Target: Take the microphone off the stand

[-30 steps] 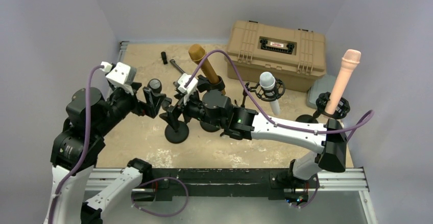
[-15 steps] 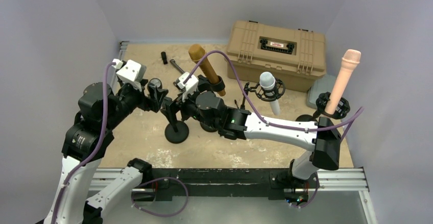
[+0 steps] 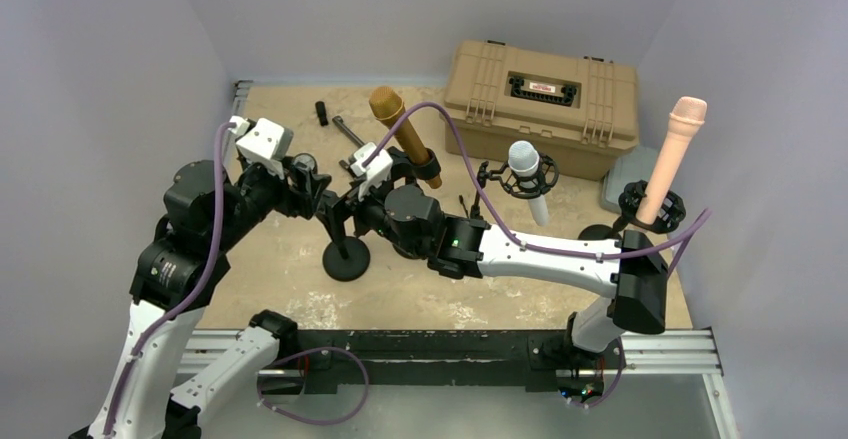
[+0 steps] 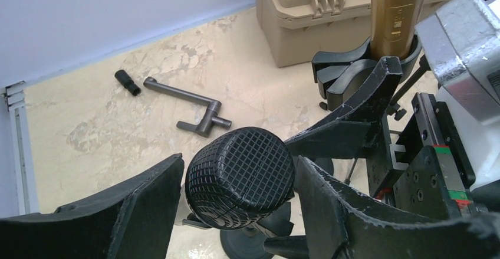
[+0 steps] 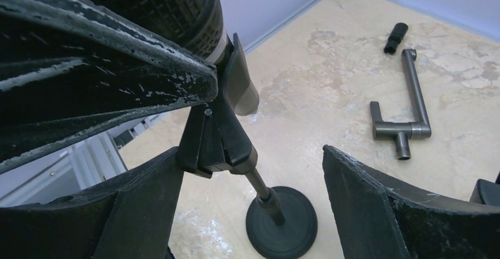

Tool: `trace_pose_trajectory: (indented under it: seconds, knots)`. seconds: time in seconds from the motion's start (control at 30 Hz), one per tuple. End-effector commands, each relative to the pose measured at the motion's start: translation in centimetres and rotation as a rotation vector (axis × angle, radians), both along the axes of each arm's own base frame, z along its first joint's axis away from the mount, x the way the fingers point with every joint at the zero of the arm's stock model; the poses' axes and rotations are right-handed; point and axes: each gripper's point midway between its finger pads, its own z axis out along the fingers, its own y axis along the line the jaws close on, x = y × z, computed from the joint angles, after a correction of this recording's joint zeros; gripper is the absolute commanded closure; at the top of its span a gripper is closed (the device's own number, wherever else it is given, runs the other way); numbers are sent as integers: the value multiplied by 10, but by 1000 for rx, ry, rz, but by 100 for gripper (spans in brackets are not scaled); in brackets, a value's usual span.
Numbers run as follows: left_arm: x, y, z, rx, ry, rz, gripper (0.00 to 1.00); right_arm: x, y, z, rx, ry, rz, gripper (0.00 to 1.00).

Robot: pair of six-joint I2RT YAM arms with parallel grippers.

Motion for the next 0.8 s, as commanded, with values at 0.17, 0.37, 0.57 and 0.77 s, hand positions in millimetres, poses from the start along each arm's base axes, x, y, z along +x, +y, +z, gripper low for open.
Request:
trace_pose_trajectory:
  seconds: [0.17,0.37,0.57,0.77]
  knots:
    - [10,-2,10,3,-60,2,50,0,-6,28,42,-68,-6,17]
    - [8,1,8,5,-63,15,61,1,-4,31,58,-85,-2,17]
    - [9,7,9,40,-80,33,79,4,9,33,50,-111,8,20]
    - [10,8,11,41,-85,39,100,7,22,34,43,-118,16,29]
